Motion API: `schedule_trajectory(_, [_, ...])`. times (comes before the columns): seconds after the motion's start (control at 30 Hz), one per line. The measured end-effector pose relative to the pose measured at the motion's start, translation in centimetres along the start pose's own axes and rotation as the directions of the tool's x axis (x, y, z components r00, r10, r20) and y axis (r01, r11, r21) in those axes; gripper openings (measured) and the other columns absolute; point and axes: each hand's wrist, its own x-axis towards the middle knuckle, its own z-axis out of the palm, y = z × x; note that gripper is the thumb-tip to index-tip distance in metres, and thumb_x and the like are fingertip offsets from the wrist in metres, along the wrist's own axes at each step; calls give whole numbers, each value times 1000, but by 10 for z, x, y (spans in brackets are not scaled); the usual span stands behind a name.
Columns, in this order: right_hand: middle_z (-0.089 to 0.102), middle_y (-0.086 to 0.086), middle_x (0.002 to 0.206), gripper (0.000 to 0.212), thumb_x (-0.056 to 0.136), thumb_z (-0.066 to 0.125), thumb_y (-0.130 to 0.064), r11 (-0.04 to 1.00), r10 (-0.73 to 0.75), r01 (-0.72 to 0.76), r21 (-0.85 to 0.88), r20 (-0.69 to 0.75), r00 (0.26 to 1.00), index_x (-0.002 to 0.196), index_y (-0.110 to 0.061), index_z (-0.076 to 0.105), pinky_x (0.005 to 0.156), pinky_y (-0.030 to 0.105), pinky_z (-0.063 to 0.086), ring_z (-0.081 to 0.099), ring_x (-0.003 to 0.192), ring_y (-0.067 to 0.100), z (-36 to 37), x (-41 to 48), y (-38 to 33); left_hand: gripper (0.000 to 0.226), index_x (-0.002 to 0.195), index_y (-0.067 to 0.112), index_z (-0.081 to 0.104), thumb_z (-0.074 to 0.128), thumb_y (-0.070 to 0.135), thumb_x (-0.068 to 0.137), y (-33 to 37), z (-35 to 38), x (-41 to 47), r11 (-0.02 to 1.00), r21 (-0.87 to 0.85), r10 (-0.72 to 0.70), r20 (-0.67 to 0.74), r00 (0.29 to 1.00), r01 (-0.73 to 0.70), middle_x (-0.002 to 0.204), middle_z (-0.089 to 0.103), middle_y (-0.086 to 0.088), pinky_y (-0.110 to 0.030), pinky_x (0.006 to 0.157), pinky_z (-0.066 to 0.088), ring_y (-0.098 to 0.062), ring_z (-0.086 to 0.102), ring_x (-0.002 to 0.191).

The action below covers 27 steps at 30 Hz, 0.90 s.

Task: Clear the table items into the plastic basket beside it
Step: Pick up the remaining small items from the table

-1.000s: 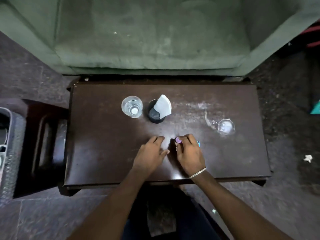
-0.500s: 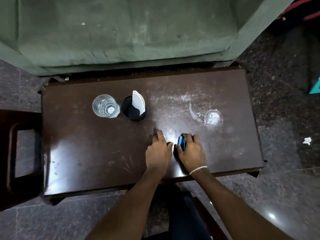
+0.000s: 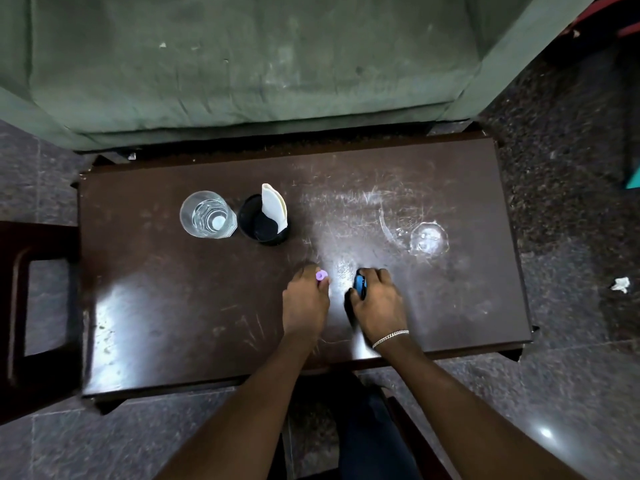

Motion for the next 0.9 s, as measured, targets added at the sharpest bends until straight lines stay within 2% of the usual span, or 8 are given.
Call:
schedule_trajectory(0.1, [59, 13, 128, 40, 90, 66, -18, 999, -1, 2, 37, -8, 1000, 129, -12, 62, 91, 41, 49, 62, 106, 39, 0, 2, -5, 6, 90, 24, 70, 68, 29, 91, -10, -6, 0, 937, -326, -119, 41, 992, 126, 81, 73, 4, -38, 72, 57, -23, 69, 77])
schedule_trajectory(0.17, [60, 12, 127, 41, 89, 68, -18, 997, 2, 0, 77, -20, 1000, 129, -14, 64, 89, 36, 49, 63, 106, 36, -1, 3, -11, 4, 90, 27, 74, 71, 28, 87, -17, -13, 2, 839, -506, -159, 124, 979, 201, 78, 76, 2, -37, 66, 61, -22, 71, 71])
schedule_trajectory(0.23, [62, 10, 125, 41, 88, 69, -17, 991, -3, 7, 137, -28, 1000, 128, -15, 66, 89, 34, 50, 65, 103, 33, -2, 5, -21, 6, 91, 31, 76, 73, 28, 88, -27, -23, 3, 771, -598, -169, 142, 975, 220, 79, 78, 1, -38, 63, 62, -18, 71, 69])
schedule_trajectory(0.33, [65, 8, 120, 40, 86, 73, -17, 976, -27, 33, 216, -30, 999, 126, -15, 69, 91, 30, 50, 67, 101, 28, -1, 7, -39, 6, 88, 38, 77, 72, 37, 84, -43, -42, 4, 750, -632, -164, 106, 981, 194, 79, 78, 0, -42, 62, 63, -18, 71, 65])
schedule_trajectory(0.43, [68, 5, 117, 41, 84, 76, -18, 963, -76, 82, 259, -31, 997, 125, -15, 71, 90, 19, 44, 67, 102, 21, 3, 4, -63, 7, 86, 42, 77, 72, 40, 83, -58, -68, 2, 724, -669, -182, 53, 982, 170, 80, 78, 2, -36, 56, 62, -16, 72, 65])
schedule_trajectory(0.6, [70, 4, 112, 40, 83, 80, -15, 921, -190, 192, 338, -38, 981, 122, -12, 72, 92, 19, 48, 66, 95, 14, 13, -12, -113, 20, 92, 33, 75, 69, 15, 97, -91, -118, -1, 719, -680, -215, -18, 976, 146, 80, 77, -2, -28, 54, 57, -18, 73, 67])
schedule_trajectory(0.7, [70, 2, 112, 40, 83, 81, -17, 899, -245, 244, 365, -43, 969, 122, -13, 72, 93, 27, 53, 67, 95, 13, 24, -27, -148, 18, 95, 30, 74, 69, 12, 98, -111, -152, -7, 706, -697, -239, -65, 969, 128, 78, 76, 0, -24, 53, 55, -14, 71, 65])
schedule_trajectory(0.9, [72, 3, 110, 39, 83, 82, -18, 854, -386, 365, 371, -20, 922, 121, -11, 73, 95, 32, 55, 69, 98, 17, 53, -57, -235, 10, 100, 16, 74, 67, 9, 98, -160, -227, -29, 670, -736, -318, -167, 933, 97, 83, 76, -11, -22, 53, 54, -19, 71, 67])
